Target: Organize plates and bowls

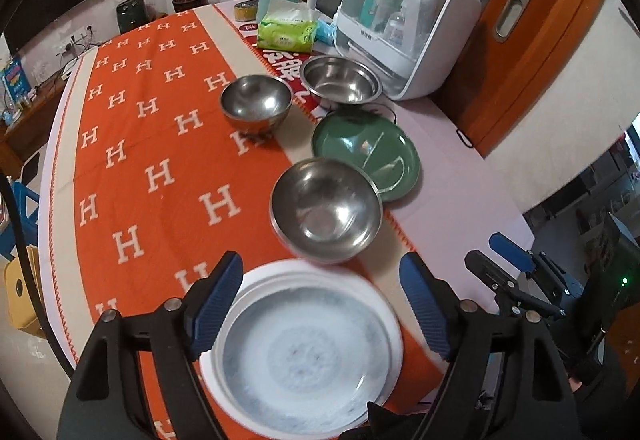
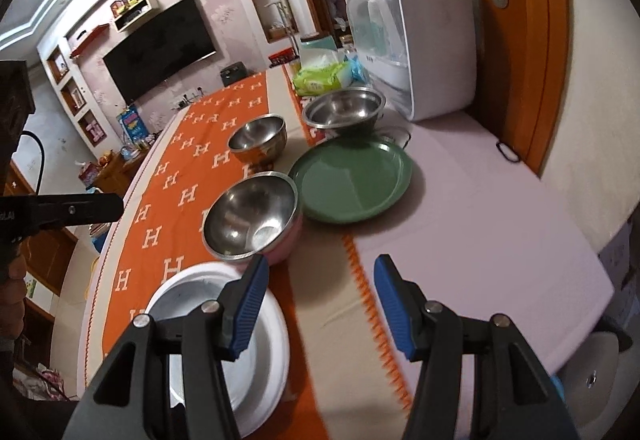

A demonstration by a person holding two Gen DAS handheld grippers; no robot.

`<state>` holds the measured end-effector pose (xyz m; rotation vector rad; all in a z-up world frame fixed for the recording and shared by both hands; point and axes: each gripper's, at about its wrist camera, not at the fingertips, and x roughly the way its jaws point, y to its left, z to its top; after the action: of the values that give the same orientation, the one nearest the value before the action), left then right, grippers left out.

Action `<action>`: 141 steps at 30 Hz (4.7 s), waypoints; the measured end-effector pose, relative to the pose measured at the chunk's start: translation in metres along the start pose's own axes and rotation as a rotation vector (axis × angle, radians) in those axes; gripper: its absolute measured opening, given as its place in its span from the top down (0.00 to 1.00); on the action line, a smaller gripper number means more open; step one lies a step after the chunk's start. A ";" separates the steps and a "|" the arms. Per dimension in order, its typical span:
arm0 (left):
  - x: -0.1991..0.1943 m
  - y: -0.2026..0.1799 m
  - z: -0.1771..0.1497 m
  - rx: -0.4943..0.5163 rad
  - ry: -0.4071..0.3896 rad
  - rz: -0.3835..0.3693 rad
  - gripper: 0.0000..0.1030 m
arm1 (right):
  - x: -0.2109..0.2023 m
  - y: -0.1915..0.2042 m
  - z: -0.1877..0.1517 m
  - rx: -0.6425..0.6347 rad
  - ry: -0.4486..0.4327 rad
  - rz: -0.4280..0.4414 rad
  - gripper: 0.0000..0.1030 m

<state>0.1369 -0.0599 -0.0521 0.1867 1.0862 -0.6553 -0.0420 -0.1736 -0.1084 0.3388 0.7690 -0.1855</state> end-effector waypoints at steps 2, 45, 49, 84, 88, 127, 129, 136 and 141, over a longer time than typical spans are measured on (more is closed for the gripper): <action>0.005 -0.009 0.010 -0.010 -0.005 0.007 0.22 | 0.001 -0.011 0.009 -0.013 -0.013 0.010 0.47; 0.206 -0.013 0.133 -0.134 0.223 0.161 0.19 | 0.158 -0.133 0.102 0.098 0.153 0.231 0.47; 0.226 -0.007 0.129 -0.144 0.272 0.162 0.19 | 0.175 -0.133 0.098 0.112 0.200 0.250 0.55; 0.265 0.013 0.116 -0.249 0.342 0.033 0.74 | 0.220 -0.145 0.088 0.182 0.316 0.293 0.91; 0.265 0.015 0.117 -0.240 0.340 0.037 0.74 | 0.220 -0.146 0.088 0.178 0.325 0.305 0.90; 0.214 -0.091 0.095 -0.071 0.284 -0.068 0.74 | 0.139 -0.191 0.081 0.262 0.253 0.186 0.90; 0.204 -0.095 0.087 -0.062 0.273 -0.070 0.74 | 0.132 -0.190 0.079 0.245 0.255 0.182 0.90; 0.171 -0.102 0.058 -0.058 0.229 -0.086 0.74 | 0.102 -0.179 0.071 0.177 0.252 0.179 0.90; 0.141 -0.100 0.035 -0.063 0.182 -0.090 0.74 | 0.082 -0.168 0.068 0.135 0.226 0.189 0.90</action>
<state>0.1482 -0.2122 -0.1403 0.1451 1.2943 -0.6936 0.0121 -0.3576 -0.1602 0.5645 0.9439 -0.0204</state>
